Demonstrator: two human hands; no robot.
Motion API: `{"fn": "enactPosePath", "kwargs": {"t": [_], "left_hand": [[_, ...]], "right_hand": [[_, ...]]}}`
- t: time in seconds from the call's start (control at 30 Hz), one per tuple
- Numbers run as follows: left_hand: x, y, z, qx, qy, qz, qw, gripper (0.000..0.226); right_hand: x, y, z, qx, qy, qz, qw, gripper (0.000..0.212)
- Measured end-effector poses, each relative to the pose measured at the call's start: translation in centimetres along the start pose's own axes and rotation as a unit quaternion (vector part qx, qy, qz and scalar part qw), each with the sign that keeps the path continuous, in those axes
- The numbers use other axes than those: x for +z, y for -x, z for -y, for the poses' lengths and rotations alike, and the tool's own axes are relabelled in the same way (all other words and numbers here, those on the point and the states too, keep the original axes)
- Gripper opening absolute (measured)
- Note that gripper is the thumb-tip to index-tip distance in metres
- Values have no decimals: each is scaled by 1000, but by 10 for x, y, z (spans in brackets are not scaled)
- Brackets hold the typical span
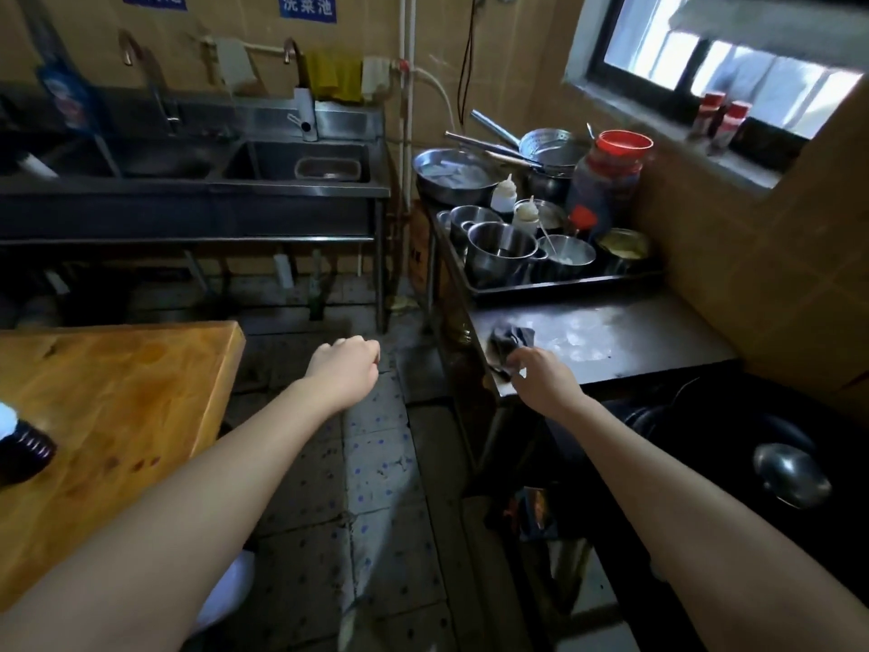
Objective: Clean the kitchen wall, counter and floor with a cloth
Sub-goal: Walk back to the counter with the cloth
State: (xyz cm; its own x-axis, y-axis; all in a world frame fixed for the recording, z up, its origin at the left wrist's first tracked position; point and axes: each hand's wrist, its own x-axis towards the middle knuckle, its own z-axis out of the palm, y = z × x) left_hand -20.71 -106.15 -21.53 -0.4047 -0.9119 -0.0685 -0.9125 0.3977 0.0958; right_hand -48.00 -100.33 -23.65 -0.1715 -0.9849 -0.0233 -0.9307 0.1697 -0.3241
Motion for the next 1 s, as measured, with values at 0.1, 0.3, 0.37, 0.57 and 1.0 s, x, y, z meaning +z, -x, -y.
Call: {"fn": "enactPosePath", "kwargs": {"t": [0.1,0.3,0.37,0.57,1.0], "left_hand": [[0,-54,12,22,-2,12,1000,25],[9,-148,35,63,-11,32,997,24],[18,-169,34,78,-13,53,995,24],[47,-218,27,109,-13,88,990,26],[79,-296,43,76,-23,115,990,26]], "right_hand": [[11,-40,-3,34,-5,-8,999,23],[39,-97,-11,120,-17,-2,993,36],[49,-106,-15,136,-25,7,990,38],[68,-132,-38,175,-20,24,984,34],[120,-211,-79,263,-50,61,962,51]]}}
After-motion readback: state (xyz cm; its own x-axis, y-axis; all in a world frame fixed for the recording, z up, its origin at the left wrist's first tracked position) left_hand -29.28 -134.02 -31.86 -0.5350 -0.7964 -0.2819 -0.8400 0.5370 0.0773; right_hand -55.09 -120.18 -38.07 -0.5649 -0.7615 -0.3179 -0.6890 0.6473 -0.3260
